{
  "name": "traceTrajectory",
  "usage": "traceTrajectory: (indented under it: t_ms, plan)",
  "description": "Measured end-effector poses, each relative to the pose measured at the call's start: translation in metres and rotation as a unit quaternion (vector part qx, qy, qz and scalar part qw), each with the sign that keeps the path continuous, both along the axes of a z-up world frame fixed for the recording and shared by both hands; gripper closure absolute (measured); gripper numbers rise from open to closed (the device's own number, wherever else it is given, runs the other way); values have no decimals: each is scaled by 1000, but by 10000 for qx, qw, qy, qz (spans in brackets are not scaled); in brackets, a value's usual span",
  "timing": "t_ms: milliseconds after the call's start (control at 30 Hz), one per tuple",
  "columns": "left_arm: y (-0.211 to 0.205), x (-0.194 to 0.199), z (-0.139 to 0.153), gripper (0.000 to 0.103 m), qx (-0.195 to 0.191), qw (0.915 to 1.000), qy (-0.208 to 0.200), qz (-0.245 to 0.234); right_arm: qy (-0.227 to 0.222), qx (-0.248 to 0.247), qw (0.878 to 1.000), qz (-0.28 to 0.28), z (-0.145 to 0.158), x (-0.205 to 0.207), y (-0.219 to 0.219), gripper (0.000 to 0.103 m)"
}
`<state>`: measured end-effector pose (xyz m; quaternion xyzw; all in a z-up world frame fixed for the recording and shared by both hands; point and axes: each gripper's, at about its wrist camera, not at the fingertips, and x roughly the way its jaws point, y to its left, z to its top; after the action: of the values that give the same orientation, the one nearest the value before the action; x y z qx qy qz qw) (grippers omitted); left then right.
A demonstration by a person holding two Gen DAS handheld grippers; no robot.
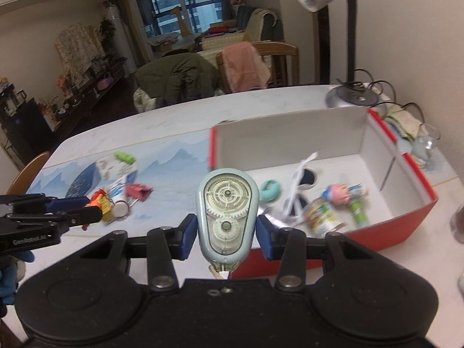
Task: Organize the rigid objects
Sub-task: 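Carry the horse keychain and correction tape over the red shoebox with both tools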
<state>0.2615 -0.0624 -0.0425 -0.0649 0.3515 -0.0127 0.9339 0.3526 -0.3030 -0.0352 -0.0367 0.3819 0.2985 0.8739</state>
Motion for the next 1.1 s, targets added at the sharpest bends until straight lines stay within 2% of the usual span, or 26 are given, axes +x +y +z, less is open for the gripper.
traceTrajectory:
  t_ms: [300,533,800,933,1100]
  plan:
    - [-45,60,28,70,241,9989,-243,-315,-176,-151,9994,-266,-3,52,-39,60]
    - [-82,106,34,70,342,9974,-254,-574,-209,-345,9987,-319,-12,84,-58,60]
    - [-109,159,10,70,618,9956,179,-682,-149,-546,9980,-269,-25,115,-68,60]
    - [-118,179,-8,70,939,9922,462,-676,-53,-668,9974,-250,-34,127,-73,60]
    - [-125,203,-28,70,1064,9885,802,-712,97,-860,9962,-75,-46,135,-72,60]
